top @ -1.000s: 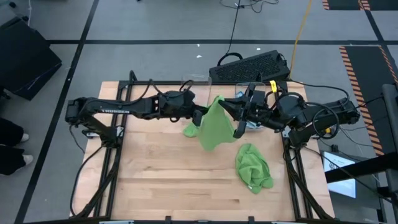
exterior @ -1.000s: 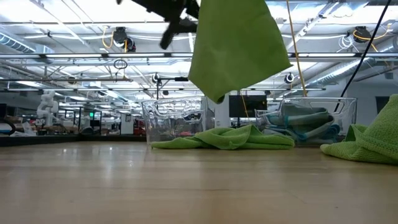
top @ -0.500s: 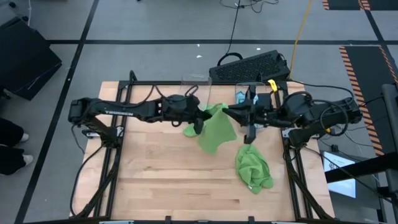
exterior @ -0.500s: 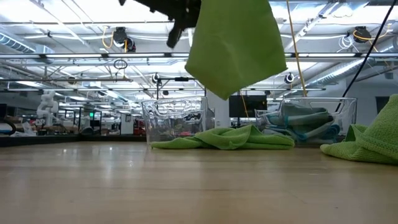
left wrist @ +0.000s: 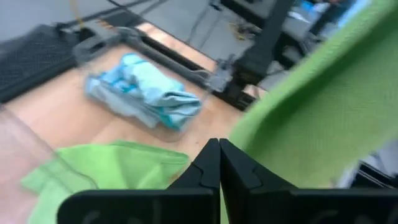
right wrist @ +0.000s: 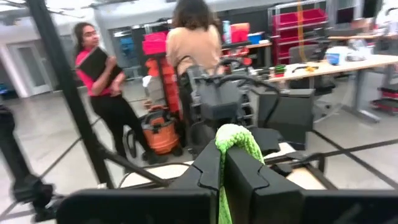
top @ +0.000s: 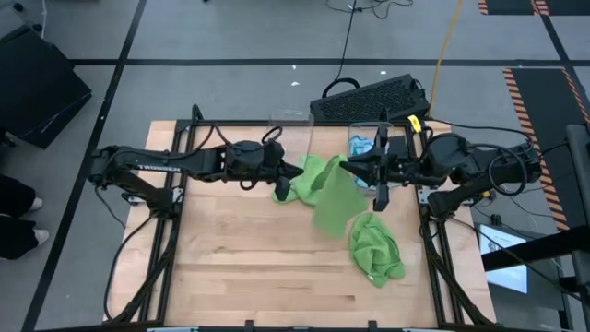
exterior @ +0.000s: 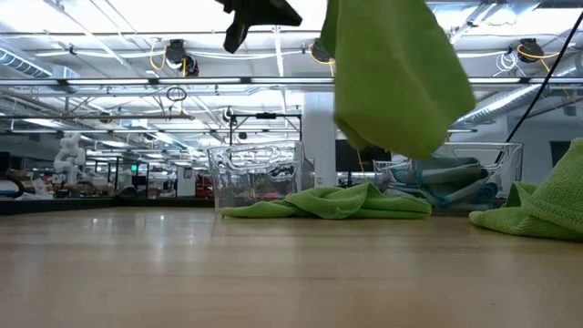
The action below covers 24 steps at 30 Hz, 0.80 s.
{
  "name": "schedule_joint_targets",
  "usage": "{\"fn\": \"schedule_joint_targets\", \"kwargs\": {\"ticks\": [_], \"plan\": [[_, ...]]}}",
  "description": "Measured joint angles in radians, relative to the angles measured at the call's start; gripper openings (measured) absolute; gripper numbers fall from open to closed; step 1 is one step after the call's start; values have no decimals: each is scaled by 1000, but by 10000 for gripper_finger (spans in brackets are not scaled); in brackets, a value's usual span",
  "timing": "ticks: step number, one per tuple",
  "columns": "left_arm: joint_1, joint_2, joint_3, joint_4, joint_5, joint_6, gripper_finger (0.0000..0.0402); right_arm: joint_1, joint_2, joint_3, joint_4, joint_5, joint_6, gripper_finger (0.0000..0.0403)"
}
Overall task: Fold microfiber towels
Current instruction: Fold the bottom left green microfiber towel
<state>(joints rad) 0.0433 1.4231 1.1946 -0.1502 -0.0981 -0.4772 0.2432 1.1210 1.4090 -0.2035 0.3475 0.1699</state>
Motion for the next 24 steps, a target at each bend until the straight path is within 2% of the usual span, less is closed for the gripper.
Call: {"fn": "schedule_joint_targets", "kwargs": {"ticks": [2, 5, 10, 15, 20, 24], "plan": [[-3, 0, 0, 12, 49, 8, 12, -1, 0, 0, -1, -35, 1, 4], [-27, 12, 2, 26, 48, 38, 44, -1, 3, 0, -3, -64, 0, 4], [-96, 20, 2, 26, -46, 122, 135, -1, 3, 0, -3, -64, 1, 4], [-131, 66, 1, 27, -162, 105, 205, -1, 3, 0, -4, -65, 1, 4], [-121, 124, 2, 25, -164, 76, 211, -1, 3, 0, -4, -65, 1, 4], [-104, 146, 2, 39, -137, 73, 162, -1, 3, 0, -4, -65, 2, 4]]}}
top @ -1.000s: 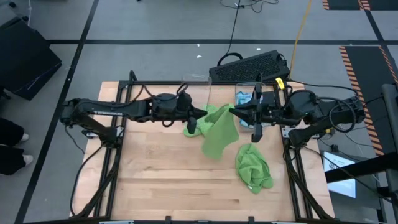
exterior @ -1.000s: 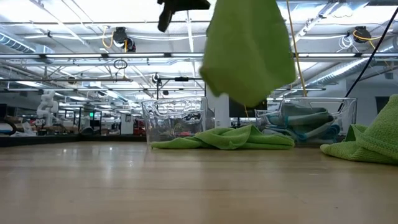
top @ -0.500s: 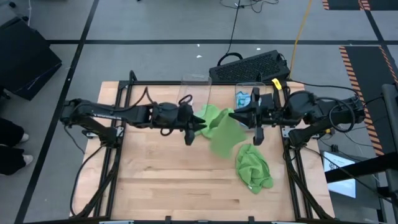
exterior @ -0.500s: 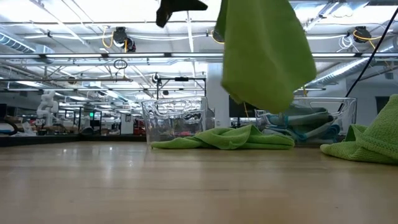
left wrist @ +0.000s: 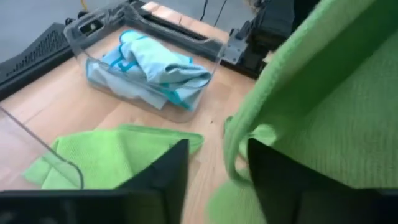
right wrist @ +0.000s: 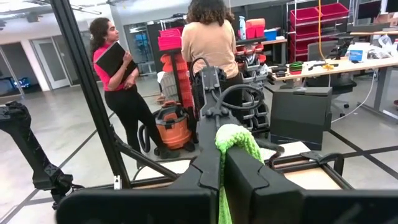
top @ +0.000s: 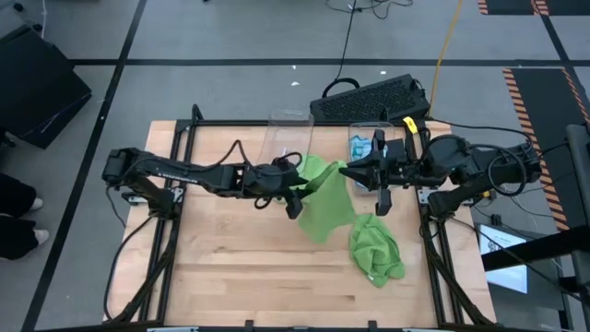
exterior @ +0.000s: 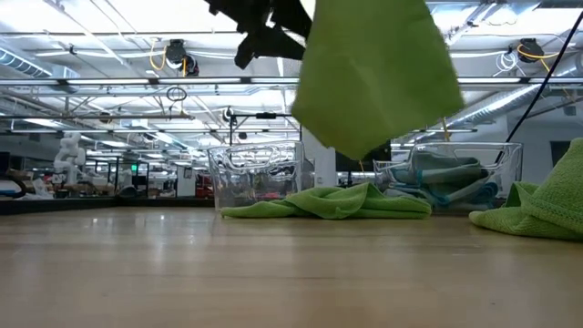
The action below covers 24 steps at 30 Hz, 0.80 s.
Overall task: Fold microfiber towels
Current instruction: Fold the bottom left green microfiber towel
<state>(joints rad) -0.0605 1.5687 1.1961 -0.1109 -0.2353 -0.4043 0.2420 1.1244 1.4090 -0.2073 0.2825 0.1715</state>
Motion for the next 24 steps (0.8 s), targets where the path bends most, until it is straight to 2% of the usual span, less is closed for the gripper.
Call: {"fn": "schedule_joint_targets", "kwargs": {"ticks": [6, 18, 24], "plan": [[11, 0, 0, 21, 13, 10, 17, 0, 0, 0, -5, 0, 0, 4], [2, -26, 1, -13, 6, -50, 2, 0, 0, -1, -40, 0, 0, 4], [-22, -118, 0, -197, -64, -42, 1, 0, 0, -1, -60, 0, 0, 4]]}}
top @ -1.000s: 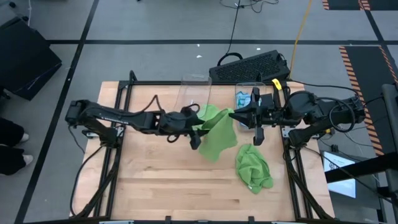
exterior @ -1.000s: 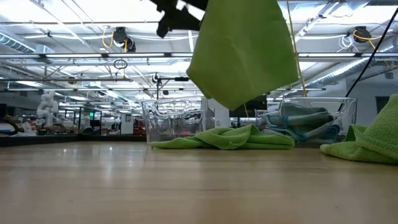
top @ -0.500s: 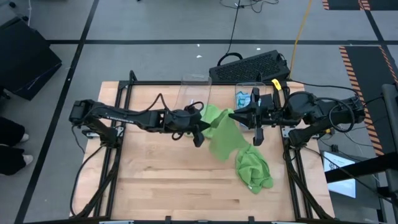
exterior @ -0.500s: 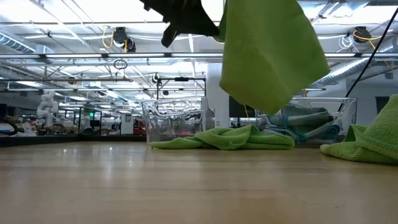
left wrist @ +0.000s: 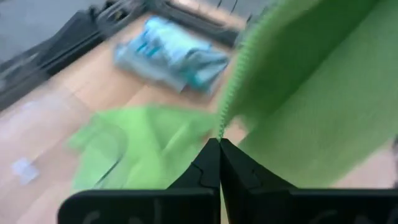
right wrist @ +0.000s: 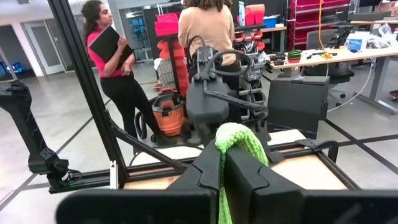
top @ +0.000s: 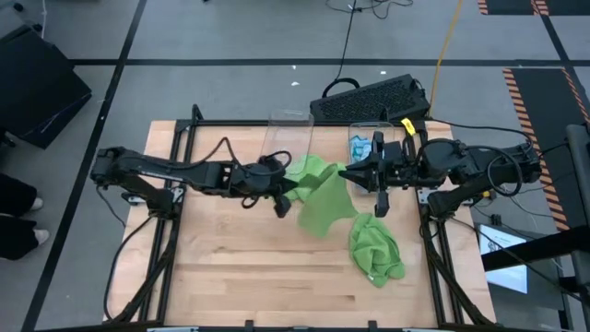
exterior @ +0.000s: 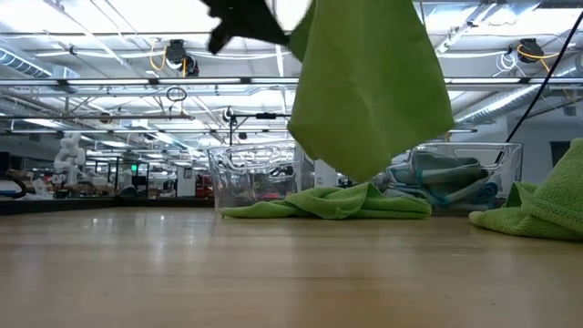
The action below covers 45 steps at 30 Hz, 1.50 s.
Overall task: Fold microfiber towels
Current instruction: Fold the bottom left green microfiber towel
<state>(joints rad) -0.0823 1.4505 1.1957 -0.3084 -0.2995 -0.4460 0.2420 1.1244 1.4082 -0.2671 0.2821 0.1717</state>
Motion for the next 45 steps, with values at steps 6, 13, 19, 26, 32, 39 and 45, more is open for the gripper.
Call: {"fn": "schedule_joint_targets", "kwargs": {"ticks": [6, 13, 19, 26, 32, 39, 45], "plan": [[-5, -61, -1, -129, 1, 42, 1, 0, 0, 0, -6, 1, 4, 4], [-24, -127, 0, -200, 9, 44, 1, 0, 7, -33, -22, 1, 39, 4], [-65, -198, 1, -220, 54, 23, 0, 1, 8, -121, 48, 1, 155, 4], [-170, -253, 1, -271, 195, -95, 0, 1, 8, -245, 283, -27, 329, 4], [-347, -281, 1, -218, 276, -256, 0, 2, 8, -339, 445, -223, 548, 4], [-553, -297, 52, -19, 253, -316, 0, 25, 32, -378, 666, -412, 856, 4], [-620, -291, 104, -126, 77, -281, 0, 77, 139, -360, 729, -312, 924, 4]]}}
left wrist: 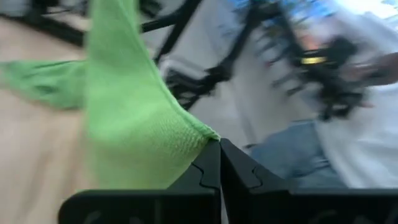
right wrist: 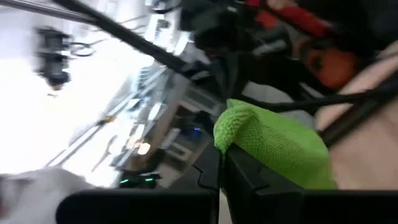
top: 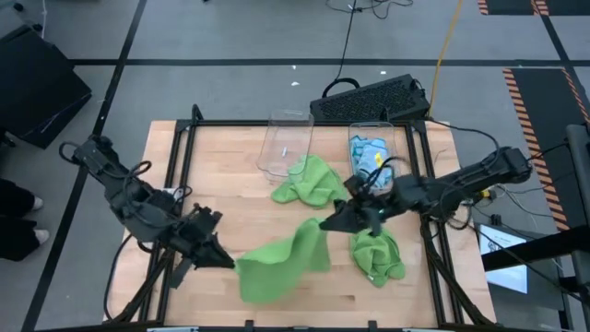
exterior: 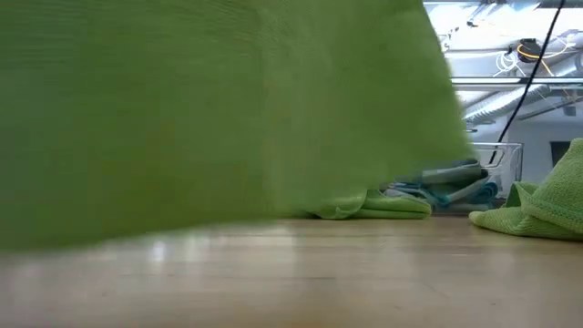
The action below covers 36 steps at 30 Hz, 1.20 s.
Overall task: Fold microfiber towels
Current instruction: Fold the bottom left green microfiber towel
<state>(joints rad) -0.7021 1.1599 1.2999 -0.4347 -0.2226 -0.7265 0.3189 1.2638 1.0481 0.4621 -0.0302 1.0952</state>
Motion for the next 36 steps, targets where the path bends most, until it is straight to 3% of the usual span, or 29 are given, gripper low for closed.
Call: {"fn": "schedule_joint_targets", "kwargs": {"ticks": [3, 8, 17, 20, 27, 30, 32, 36], "plan": [[-22, -1, 0, -170, -64, -58, 0, 3, 56, 0, -20, 15, 5, 4], [-41, 13, -31, -428, -86, -174, 0, -19, 117, 0, -106, 31, -18, 4], [25, 11, -117, -588, -349, -201, 0, -145, 175, 0, -210, 88, -245, 4], [73, 10, -158, -635, -382, -211, 0, -205, 199, 0, -213, 81, -306, 4], [169, 11, -336, -555, -376, -228, 0, -289, 254, -32, -243, 80, -374, 4], [191, 11, -393, -466, -318, -243, 0, -300, 256, -77, -245, 76, -323, 4], [192, 11, -395, -402, -276, -252, 0, -303, 244, -101, -232, 23, -249, 4], [138, 10, -325, -301, -221, -241, 0, -287, 197, -113, -73, -190, -214, 4]]}}
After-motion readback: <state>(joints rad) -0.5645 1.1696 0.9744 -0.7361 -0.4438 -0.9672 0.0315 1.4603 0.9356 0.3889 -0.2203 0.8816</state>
